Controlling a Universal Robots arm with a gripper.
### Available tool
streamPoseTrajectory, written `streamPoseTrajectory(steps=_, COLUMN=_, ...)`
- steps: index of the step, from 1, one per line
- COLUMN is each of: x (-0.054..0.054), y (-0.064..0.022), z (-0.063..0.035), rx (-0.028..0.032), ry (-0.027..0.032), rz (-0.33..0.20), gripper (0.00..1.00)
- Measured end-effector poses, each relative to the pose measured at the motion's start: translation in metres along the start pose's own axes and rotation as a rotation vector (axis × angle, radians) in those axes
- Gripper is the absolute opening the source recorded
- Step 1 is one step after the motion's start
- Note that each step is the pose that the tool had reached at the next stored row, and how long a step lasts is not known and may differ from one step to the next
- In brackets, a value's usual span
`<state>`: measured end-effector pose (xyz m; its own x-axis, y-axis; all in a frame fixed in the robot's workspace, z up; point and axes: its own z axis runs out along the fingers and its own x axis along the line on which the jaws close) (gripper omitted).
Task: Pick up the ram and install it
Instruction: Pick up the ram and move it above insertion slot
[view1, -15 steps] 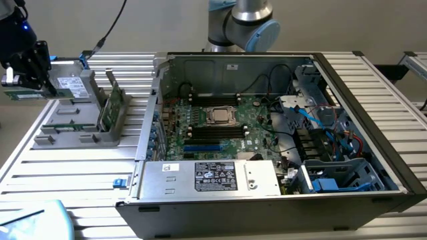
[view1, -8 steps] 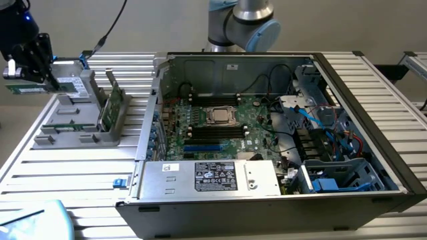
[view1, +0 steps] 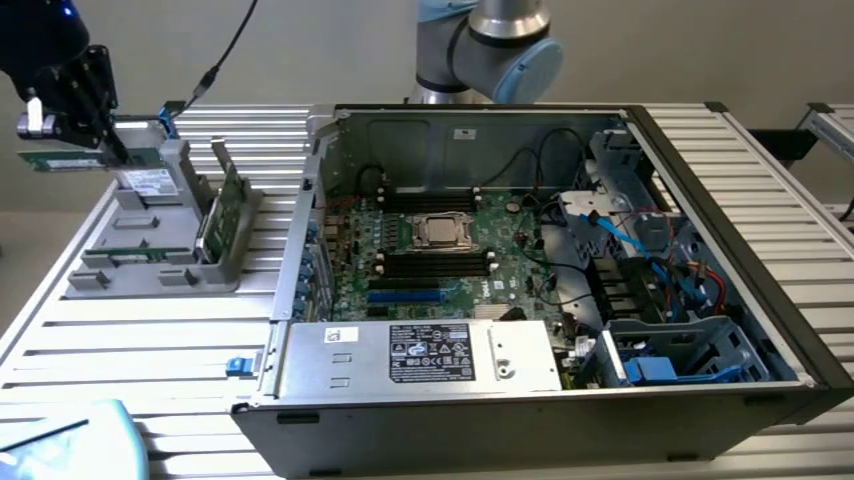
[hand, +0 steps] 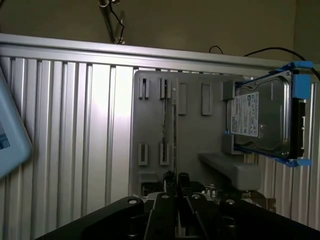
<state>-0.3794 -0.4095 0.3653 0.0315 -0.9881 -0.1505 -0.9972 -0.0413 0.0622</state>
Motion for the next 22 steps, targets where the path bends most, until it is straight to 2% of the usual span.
streamPoseTrajectory(steps=4, x=-0.001, y=-0.0079, z=-0.0081, rx=-0.007, ry=-0.0078, rz=0.001, gripper=0.14)
streamPoseTrajectory(steps=8, x=-0.002, y=-0.0155, z=-0.0159, rx=-0.0153, ry=-0.0123, rz=0.002, gripper=0.14)
streamPoseTrajectory(steps=16, x=-0.002, y=-0.0384, z=-0.0247, rx=-0.0251, ry=-0.0254, rz=0.002, gripper=0.14)
streamPoseTrajectory(steps=22, x=-0.003, y=-0.0559, z=-0.0323, rx=-0.0354, ry=-0.0305, rz=0.004, gripper=0.14)
